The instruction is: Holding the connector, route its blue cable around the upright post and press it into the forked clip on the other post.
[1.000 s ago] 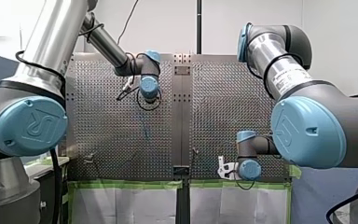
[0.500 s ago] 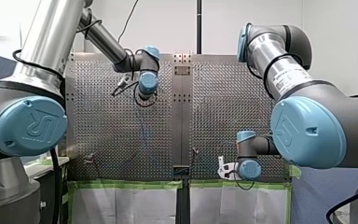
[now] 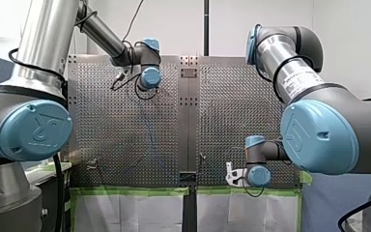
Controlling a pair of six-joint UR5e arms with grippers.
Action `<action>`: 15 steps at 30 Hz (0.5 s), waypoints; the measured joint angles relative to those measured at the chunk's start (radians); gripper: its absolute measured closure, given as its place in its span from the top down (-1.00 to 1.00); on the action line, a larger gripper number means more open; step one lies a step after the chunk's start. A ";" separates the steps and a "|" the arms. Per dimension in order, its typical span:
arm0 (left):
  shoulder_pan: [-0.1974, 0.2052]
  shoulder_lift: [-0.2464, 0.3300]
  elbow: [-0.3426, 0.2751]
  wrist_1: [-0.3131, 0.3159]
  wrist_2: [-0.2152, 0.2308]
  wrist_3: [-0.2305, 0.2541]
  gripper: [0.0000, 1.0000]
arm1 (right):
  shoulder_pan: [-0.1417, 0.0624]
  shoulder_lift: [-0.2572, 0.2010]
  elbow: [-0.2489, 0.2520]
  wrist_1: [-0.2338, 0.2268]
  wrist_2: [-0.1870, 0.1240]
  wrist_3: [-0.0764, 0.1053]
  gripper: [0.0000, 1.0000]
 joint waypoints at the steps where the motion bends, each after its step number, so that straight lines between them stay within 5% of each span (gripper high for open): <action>1: 0.003 0.000 0.000 0.007 0.006 0.004 1.00 | 0.000 0.000 0.000 0.000 0.000 0.000 -1.00; 15: 0.082 0.000 0.017 0.035 0.079 0.028 1.00 | 0.000 0.002 0.000 -0.001 0.000 0.000 -1.00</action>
